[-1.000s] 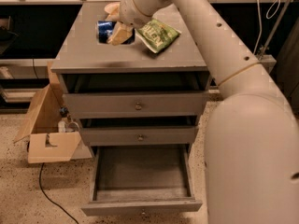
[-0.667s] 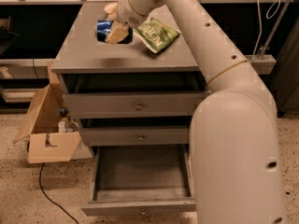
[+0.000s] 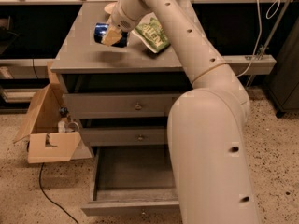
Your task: Pick pepsi can from bottom drawer and place on counter
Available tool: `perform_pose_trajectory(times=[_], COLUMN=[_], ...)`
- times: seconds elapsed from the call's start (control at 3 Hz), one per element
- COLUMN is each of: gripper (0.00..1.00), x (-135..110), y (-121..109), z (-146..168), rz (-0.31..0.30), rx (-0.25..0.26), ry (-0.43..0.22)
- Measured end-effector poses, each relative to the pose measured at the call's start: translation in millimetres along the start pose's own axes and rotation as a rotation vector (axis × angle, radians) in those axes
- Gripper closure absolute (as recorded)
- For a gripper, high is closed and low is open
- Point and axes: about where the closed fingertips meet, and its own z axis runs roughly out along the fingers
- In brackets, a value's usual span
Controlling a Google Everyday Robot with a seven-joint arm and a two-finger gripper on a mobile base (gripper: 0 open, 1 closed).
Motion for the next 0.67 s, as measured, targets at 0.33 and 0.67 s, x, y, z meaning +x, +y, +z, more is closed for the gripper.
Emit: perform_pose_trajectory(times=[0.33, 0.67], gripper=[0.82, 0.59], x=[-0.3, 0.3], y=[-9.0, -13.8], z=[18.3, 28.1], rz=[0.038, 0.063], rx=[-0.001, -0.006], ry=[-0.013, -0.019])
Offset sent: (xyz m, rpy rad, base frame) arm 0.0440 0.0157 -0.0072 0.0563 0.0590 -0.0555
